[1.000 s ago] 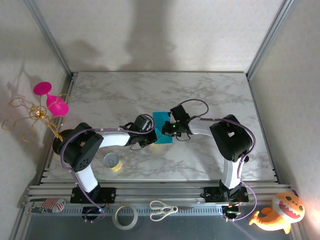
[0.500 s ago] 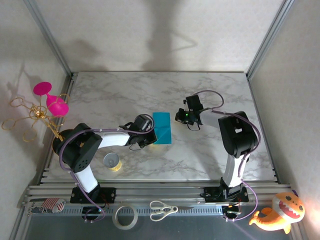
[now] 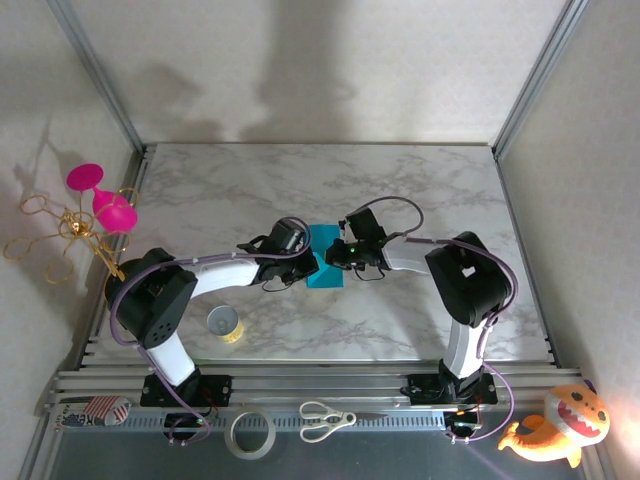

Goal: Fold a paper plane with a square sheet of paper (pick it up from the middle)
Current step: Fold the triangle a second time at the center of the table.

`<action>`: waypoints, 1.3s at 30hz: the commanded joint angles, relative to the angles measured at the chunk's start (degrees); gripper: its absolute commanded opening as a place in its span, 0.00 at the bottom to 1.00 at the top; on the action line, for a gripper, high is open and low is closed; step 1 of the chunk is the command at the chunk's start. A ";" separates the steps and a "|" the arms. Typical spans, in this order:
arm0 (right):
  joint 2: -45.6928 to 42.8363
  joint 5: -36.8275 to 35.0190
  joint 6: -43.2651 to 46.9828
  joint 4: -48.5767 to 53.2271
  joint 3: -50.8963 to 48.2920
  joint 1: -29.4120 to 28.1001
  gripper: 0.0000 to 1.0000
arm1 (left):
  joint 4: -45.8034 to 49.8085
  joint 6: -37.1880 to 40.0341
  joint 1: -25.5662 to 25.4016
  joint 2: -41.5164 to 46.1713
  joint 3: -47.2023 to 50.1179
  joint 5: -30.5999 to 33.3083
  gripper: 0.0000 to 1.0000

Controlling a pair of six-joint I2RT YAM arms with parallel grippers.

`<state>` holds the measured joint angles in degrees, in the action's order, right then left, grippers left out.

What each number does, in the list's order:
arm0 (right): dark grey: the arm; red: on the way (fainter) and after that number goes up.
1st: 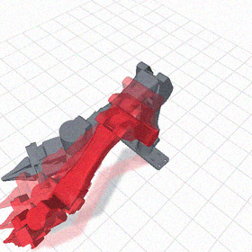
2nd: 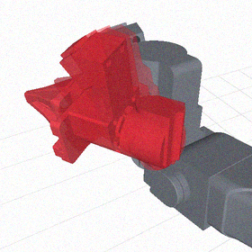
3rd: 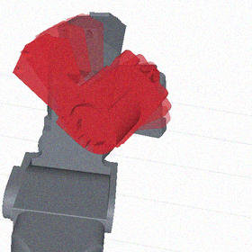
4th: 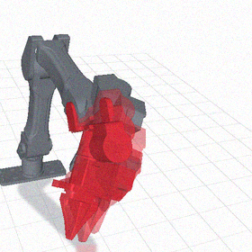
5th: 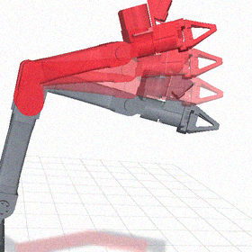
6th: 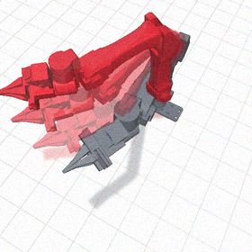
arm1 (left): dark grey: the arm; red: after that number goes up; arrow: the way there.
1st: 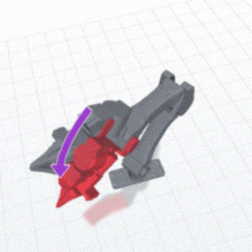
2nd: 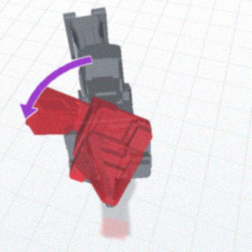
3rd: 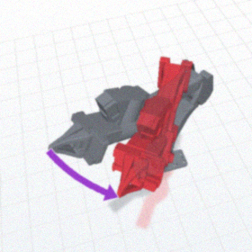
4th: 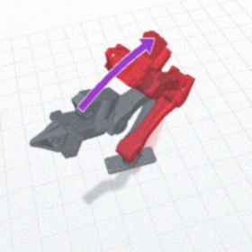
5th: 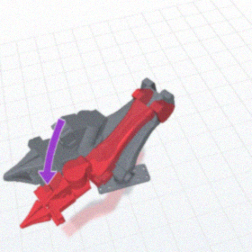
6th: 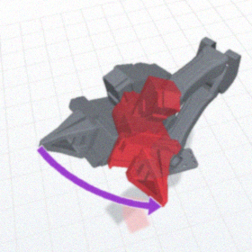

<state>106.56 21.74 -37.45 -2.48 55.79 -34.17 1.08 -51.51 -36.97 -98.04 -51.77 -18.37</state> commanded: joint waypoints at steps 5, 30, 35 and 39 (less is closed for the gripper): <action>2.84 0.44 -0.78 -0.76 0.63 -0.20 0.00 | 1.41 0.38 0.17 -3.66 -1.10 1.37 0.05; 0.55 -0.47 -1.99 0.74 1.10 -0.19 0.05 | 3.39 3.76 3.06 -9.50 -7.77 5.50 0.05; -4.67 -3.72 -8.37 1.50 0.01 0.03 0.27 | 3.86 3.93 3.13 -9.98 -7.48 5.80 0.05; -5.64 -5.95 -15.84 3.66 -2.00 0.94 0.33 | 3.27 3.47 3.13 -9.81 -6.64 5.51 0.05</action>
<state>102.28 18.65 -46.83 -1.80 55.66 -33.87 3.05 -48.62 -34.13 -107.20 -58.70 -13.82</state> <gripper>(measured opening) 0.322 0.052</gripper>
